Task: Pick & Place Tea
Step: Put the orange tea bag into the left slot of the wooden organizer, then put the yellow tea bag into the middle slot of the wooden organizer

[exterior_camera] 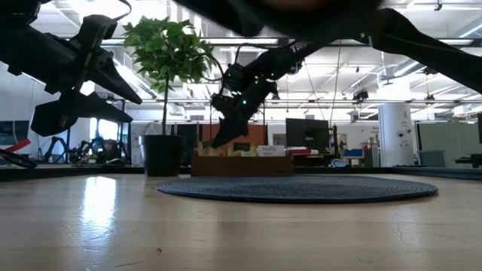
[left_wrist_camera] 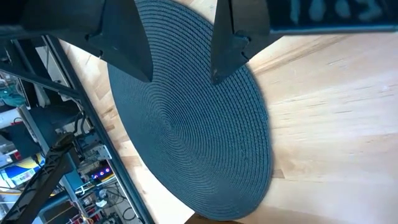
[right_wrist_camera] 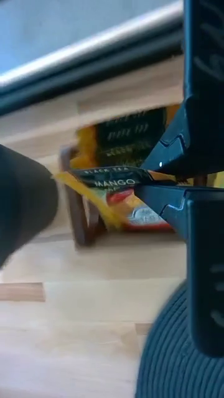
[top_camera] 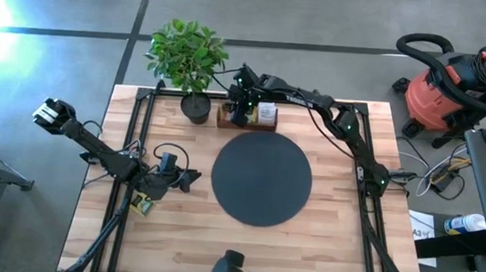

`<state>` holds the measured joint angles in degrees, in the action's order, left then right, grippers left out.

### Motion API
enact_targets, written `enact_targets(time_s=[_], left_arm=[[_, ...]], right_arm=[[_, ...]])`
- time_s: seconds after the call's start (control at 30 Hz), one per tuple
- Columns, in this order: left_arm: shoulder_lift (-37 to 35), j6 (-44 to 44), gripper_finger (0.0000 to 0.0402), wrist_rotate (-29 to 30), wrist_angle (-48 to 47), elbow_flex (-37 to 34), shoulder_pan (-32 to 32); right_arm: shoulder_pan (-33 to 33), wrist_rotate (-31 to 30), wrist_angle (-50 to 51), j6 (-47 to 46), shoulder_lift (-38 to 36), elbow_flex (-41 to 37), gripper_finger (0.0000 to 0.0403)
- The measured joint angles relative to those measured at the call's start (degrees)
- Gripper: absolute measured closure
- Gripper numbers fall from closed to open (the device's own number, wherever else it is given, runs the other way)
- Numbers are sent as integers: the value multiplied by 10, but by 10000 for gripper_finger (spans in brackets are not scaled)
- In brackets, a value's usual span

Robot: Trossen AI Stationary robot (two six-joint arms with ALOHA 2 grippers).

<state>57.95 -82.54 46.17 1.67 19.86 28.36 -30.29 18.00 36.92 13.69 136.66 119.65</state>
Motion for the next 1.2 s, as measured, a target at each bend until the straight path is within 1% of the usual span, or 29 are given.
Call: enact_targets(time_s=[0.13,0.27,0.5,0.6,0.8,0.93,1.07,1.2], left_arm=[[0,-1,265,0,0,0,0],[0,-1,265,0,0,0,0],[0,-4,265,0,0,0,0],[0,-5,265,0,0,0,0],[0,-5,265,0,0,0,0],[0,-14,265,-7,0,0,0],[0,-15,265,-16,0,0,0],[0,-17,265,-17,0,0,0]], right_arm=[[1,0,-24,-10,1,-27,394],[1,0,-26,-13,0,-29,394],[11,-5,9,-7,0,-29,390],[12,-3,12,-11,-1,-29,367],[14,1,36,-16,-3,-19,295],[16,9,48,-23,-11,-15,258],[18,13,40,-18,-25,-13,241],[21,18,43,-36,-24,-16,249]])
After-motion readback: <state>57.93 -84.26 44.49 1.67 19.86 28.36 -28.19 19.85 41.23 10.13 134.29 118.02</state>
